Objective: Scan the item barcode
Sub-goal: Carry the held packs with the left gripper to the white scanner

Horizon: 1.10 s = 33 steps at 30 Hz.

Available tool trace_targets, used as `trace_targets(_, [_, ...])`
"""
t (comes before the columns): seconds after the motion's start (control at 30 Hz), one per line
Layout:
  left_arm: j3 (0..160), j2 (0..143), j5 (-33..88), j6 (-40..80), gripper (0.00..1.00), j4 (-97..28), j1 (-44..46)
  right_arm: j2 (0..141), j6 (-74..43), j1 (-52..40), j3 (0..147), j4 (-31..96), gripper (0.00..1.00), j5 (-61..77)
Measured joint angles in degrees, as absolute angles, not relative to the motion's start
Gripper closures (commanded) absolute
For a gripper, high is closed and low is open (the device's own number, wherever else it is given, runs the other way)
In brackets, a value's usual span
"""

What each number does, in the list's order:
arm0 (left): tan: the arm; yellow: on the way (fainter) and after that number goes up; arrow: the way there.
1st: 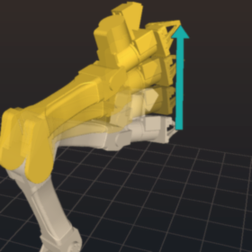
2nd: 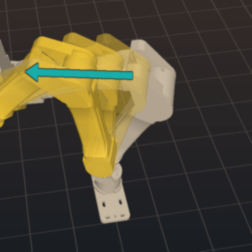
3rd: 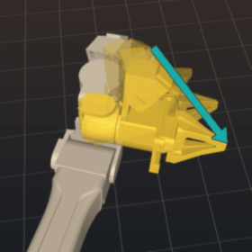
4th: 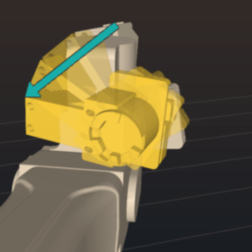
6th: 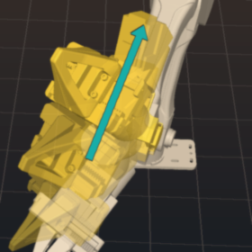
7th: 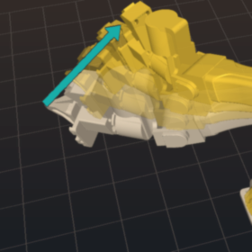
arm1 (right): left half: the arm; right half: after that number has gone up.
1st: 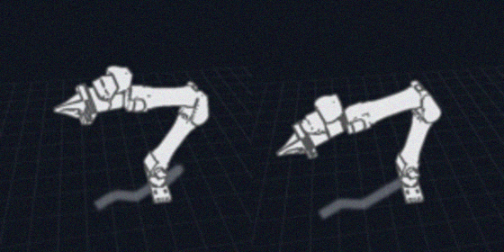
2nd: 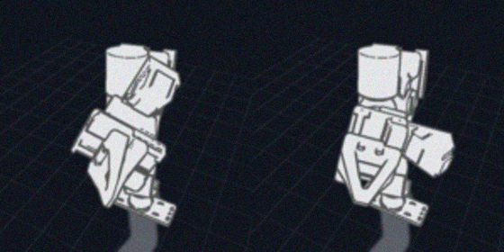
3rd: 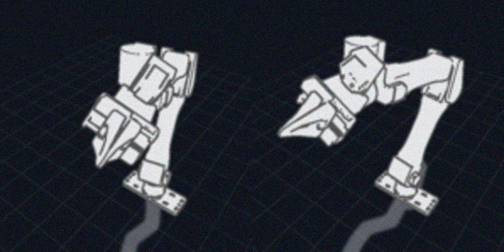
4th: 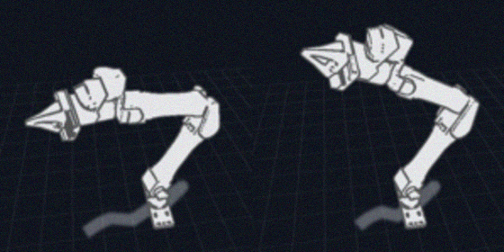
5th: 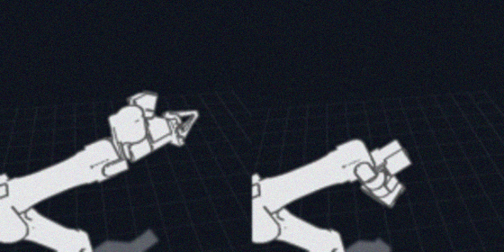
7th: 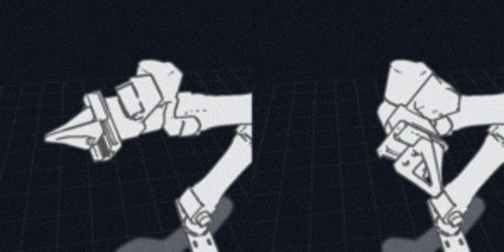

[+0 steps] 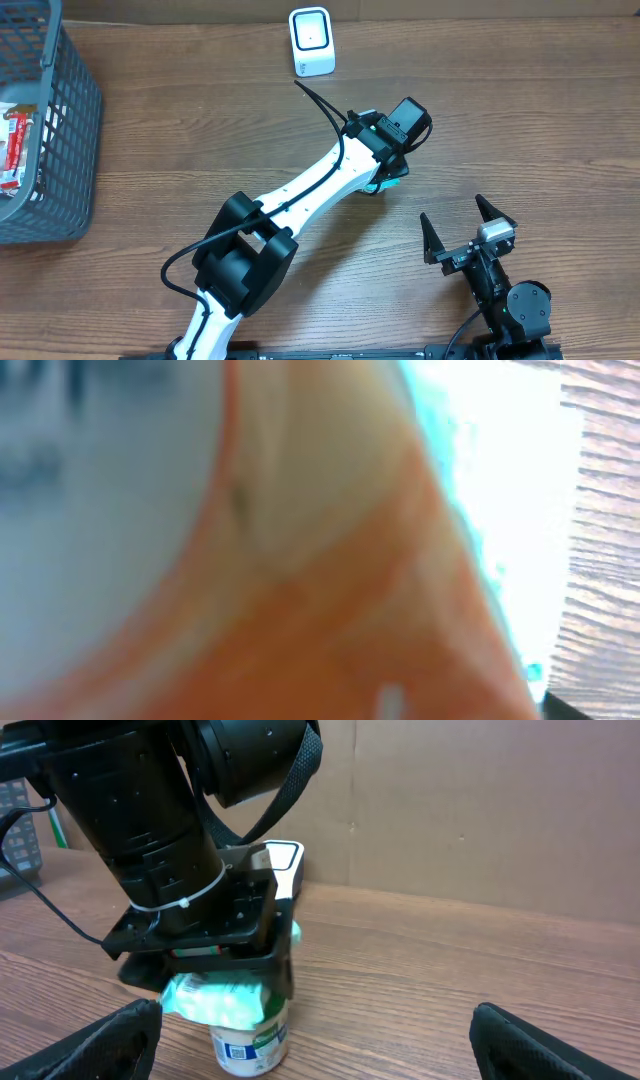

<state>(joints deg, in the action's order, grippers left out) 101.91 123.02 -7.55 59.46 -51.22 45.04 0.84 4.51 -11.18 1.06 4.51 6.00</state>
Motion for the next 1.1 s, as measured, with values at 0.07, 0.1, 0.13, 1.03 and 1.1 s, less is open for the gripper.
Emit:
trace_targets(0.07, [101.91, 123.02, -7.55, 59.44, 0.15, -51.22, 45.04, 0.84, 4.51, -11.18, 1.06, 4.51, 0.0, 6.0])
trace_targets(0.1, [101.91, 123.02, -7.55, 59.44, 0.14, -51.2, 45.04, 0.84, 4.49, -11.18, 1.06, 4.51, 0.0, 6.0])
trace_targets(0.13, [101.91, 123.02, -7.55, 59.42, 0.14, -51.2, 45.04, 0.84, 4.49, -11.18, 1.06, 4.51, 0.0, 6.0])
trace_targets(1.03, [101.93, 119.28, -7.55, 51.37, 0.0, -52.49, 44.91, 0.84, 4.49, -11.18, 1.06, 4.51, 0.0, 6.0])
trace_targets(1.1, [101.93, 117.86, -7.57, 50.74, 0.0, -52.49, 44.91, 0.84, 4.49, -11.18, 1.06, 4.54, 0.0, 6.0])
